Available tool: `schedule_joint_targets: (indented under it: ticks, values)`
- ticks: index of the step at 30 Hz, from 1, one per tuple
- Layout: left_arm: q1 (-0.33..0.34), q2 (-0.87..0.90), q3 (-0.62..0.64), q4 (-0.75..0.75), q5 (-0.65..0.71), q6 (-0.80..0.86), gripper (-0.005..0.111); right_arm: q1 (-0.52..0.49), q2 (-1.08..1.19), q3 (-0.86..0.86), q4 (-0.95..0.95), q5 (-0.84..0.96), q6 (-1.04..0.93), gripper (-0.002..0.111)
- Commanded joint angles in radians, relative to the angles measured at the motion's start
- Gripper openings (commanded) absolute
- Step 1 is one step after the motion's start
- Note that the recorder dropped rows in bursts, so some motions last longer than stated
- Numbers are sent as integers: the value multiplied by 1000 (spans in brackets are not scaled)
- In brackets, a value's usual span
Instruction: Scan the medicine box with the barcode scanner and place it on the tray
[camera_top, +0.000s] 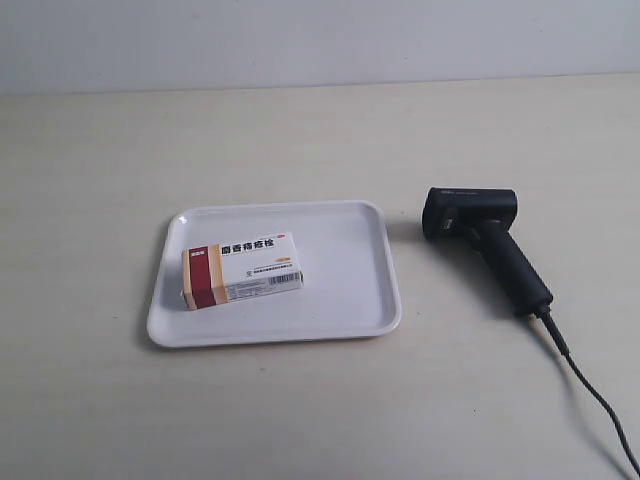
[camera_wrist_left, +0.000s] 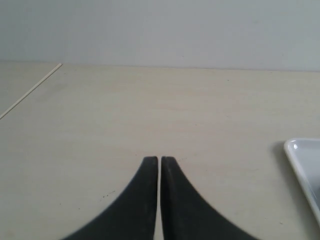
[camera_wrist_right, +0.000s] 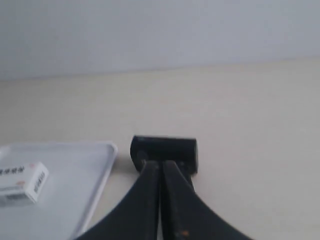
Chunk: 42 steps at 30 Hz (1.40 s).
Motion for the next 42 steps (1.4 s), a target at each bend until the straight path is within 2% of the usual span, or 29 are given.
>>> schedule_joint_targets:
  ticks: [1,11,18,22,26,30,36,42]
  values:
    - [0,-7,0,3,-4,5,5,1,-37,144,20,-140,34,2]
    - [0,-7,0,3,-4,5,5,-20,-102,144,20,-113,39,2]
    - [0,-7,0,3,-2,5,5,-298,-366,144,20,-52,39,2]
    - [0,-7,0,3,-2,5,5,-362,-474,144,16,38,5,2]
    - [0,-7,0,3,-2,5,5,-366,-535,144,10,113,-76,2]
    - [0,-7,0,3,-2,5,5,-366,-535,144,11,126,-76,2]
    - [0,-7,0,3,-2,5,5,-298,-535,144,8,130,-76,2]
    - [0,-7,0,3,-2,5,5,-289,-535,144,8,127,-85,2]
